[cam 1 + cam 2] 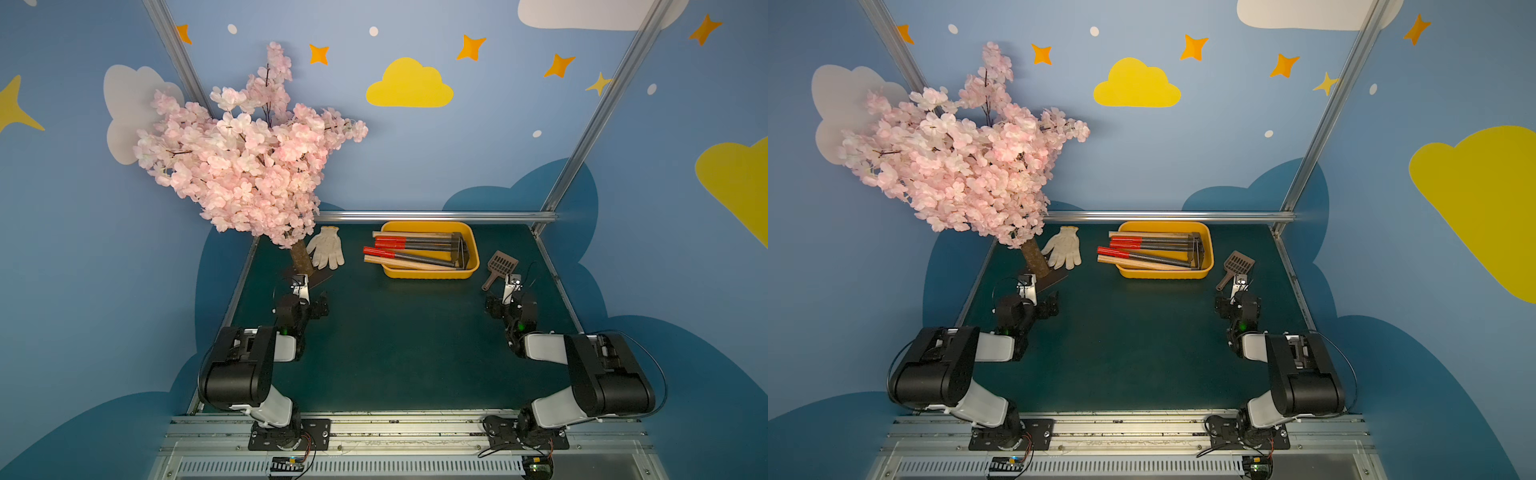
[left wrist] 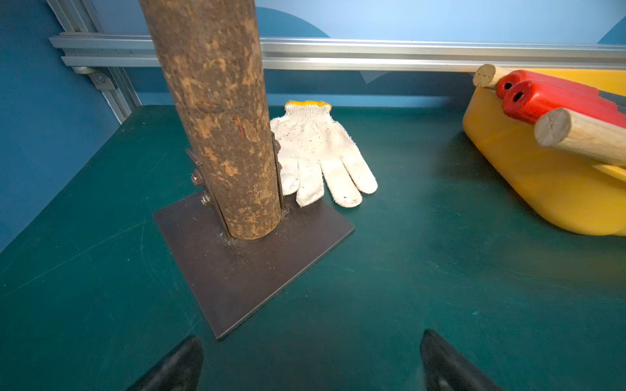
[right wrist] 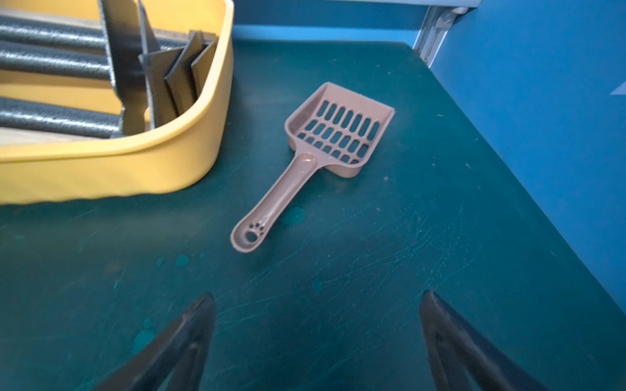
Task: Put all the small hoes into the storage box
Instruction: Reset both arms
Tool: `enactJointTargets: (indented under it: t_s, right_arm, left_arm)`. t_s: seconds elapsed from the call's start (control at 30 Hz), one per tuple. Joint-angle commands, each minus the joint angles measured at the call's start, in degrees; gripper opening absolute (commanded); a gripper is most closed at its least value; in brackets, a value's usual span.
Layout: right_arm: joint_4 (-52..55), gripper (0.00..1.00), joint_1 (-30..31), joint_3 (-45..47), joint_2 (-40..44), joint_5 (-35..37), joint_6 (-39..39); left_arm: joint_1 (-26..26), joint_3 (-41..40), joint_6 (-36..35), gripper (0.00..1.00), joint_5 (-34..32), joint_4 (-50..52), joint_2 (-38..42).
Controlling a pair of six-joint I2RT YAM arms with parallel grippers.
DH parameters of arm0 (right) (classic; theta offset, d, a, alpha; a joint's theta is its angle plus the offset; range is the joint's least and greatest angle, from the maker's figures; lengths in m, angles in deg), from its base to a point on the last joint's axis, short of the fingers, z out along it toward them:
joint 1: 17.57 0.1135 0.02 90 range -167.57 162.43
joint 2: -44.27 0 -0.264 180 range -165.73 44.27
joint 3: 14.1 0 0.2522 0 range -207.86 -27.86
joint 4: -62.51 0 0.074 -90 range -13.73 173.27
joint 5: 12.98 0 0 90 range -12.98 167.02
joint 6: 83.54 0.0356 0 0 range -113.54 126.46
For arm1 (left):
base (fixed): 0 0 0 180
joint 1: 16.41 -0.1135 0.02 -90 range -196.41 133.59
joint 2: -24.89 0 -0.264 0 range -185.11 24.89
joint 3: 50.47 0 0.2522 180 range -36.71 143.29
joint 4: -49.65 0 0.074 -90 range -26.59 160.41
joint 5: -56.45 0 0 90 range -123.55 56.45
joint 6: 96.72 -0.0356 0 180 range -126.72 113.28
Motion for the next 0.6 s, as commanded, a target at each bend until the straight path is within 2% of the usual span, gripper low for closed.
enactJointTargets:
  t_s: [0.0,0.13,0.23,0.27,0.33,0.4,0.47,0.5,0.57]
  right_arm:
    - [3.5,0.93,0.1,-2.1,1.1,-1.7,-0.9]
    - [4.1,0.93,-0.5,-2.3,1.2,0.6,0.9]
    - [3.4,0.93,-0.2,-1.8,1.6,-5.6,-2.7]
    - [3.9,0.93,-0.4,-2.0,1.6,-5.4,-2.2]
    - [4.2,0.93,-0.6,-2.6,1.0,-0.7,0.5]
    - [4.3,0.93,-0.9,-2.2,1.5,-0.3,1.1]
    - [3.1,0.93,-0.8,-1.6,1.6,-8.3,-3.5]
    - [3.9,0.93,-0.8,-1.9,1.7,-8.1,-3.2]
    - [4.7,0.93,-1.2,-2.9,1.0,-2.3,0.3]
  left_arm:
    - [-0.3,0.2,-1.6,1.0,4.3,-1.6,0.1]
    - [-0.9,-0.1,-0.7,1.0,3.5,-2.5,0.0]
    - [-1.0,-0.7,-0.3,1.0,3.1,-3.5,0.0]
    - [-1.1,-0.8,-0.2,1.0,2.9,-3.7,0.0]
    - [-1.2,-0.7,0.1,1.0,2.6,-3.6,-0.1]
    - [-1.2,0.0,-0.1,1.0,3.4,-2.5,-0.1]
    - [-1.2,0.9,-1.3,1.0,6.5,-0.7,-0.2]
    - [-1.3,1.1,-1.5,1.0,7.1,-0.4,-0.1]
    - [-1.2,0.8,-1.5,1.0,7.6,-0.8,-0.1]
